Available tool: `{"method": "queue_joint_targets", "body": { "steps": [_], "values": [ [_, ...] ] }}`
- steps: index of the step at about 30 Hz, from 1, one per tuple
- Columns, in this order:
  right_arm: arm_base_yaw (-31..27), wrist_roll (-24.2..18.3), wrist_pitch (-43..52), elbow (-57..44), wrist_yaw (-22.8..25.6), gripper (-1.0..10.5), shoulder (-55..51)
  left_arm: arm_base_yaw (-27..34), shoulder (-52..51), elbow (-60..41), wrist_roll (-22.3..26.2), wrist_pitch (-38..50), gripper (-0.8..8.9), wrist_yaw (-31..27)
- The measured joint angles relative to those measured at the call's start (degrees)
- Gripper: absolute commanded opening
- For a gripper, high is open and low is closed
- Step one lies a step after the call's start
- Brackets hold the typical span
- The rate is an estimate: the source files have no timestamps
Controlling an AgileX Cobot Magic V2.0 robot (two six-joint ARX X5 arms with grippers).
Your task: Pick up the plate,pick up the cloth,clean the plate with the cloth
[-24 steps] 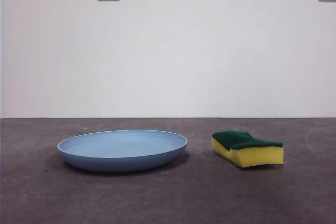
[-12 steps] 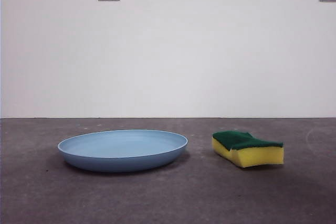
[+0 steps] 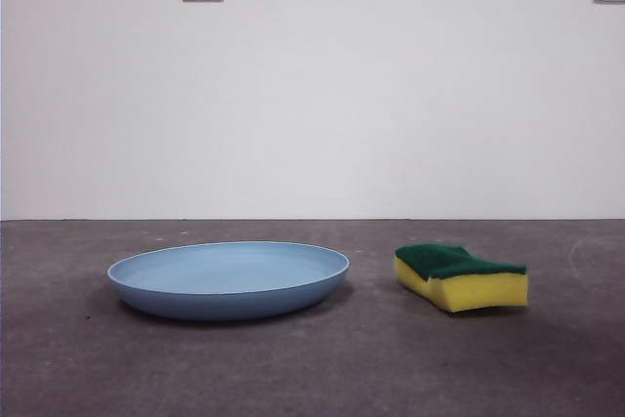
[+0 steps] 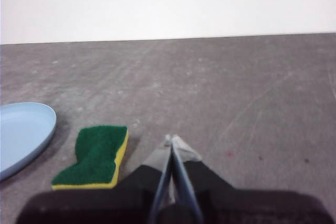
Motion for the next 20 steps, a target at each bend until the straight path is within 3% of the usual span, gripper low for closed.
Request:
{"method": "queue_joint_targets", "body": {
  "steps": [10,20],
  "values": [
    [-0.13,4.55,-1.44,-0.68,0.13,0.0,0.00,0.00,0.00,0.00,0.00,0.00,-0.02,0.00],
    [-0.13,5.70,-1.44,-0.68,0.17,0.0,0.00,0.00,0.00,0.00,0.00,0.00,-0.02,0.00]
  ]
}}
